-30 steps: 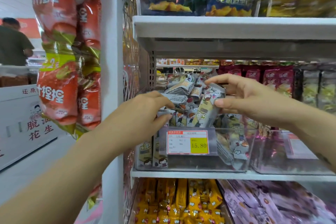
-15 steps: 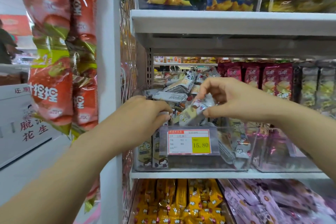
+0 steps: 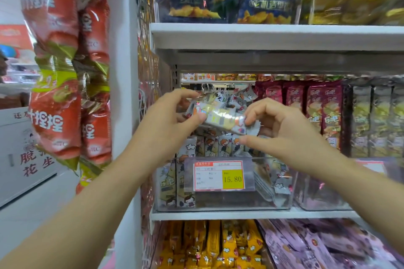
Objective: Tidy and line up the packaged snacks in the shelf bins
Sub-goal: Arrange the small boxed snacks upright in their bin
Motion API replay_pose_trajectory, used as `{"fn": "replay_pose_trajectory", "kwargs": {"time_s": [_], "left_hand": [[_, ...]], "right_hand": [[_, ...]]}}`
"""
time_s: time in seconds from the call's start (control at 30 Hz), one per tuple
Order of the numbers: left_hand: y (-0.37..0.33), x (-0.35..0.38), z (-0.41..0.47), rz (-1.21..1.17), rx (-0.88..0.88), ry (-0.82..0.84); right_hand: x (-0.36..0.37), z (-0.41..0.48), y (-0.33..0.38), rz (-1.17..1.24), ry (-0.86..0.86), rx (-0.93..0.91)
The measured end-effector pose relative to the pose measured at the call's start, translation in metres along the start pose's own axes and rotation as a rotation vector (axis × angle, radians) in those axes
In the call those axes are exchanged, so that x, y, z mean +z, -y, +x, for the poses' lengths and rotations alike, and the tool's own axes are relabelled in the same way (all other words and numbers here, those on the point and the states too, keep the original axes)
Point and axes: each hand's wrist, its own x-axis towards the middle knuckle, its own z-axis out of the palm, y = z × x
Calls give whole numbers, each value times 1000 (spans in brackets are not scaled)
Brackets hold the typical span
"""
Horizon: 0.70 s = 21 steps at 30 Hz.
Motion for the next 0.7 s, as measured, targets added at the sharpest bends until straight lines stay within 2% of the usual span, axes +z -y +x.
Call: {"fn": "replay_pose_trajectory", "kwargs": {"time_s": [0.1, 0.13, 0.27, 0.37, 0.53, 0.7], "left_hand": [[2, 1, 3, -32, -20, 75], [2, 0, 3, -22, -19, 104], [-5, 0, 2, 191, 61, 160], [-6, 3, 4, 273, 62, 190], [-4, 9, 12, 331, -57, 255], [-2, 11, 13, 349, -116, 307]], "right_hand": [[-13, -1, 5, 12, 88, 122], [-20, 1, 4, -65, 96, 142], [-44, 11, 0, -834, 182, 131], [-41, 16, -4, -1121, 321, 237], [-34, 24, -7, -1256, 503, 343], [-34, 25, -6, -1208, 482, 327]]}}
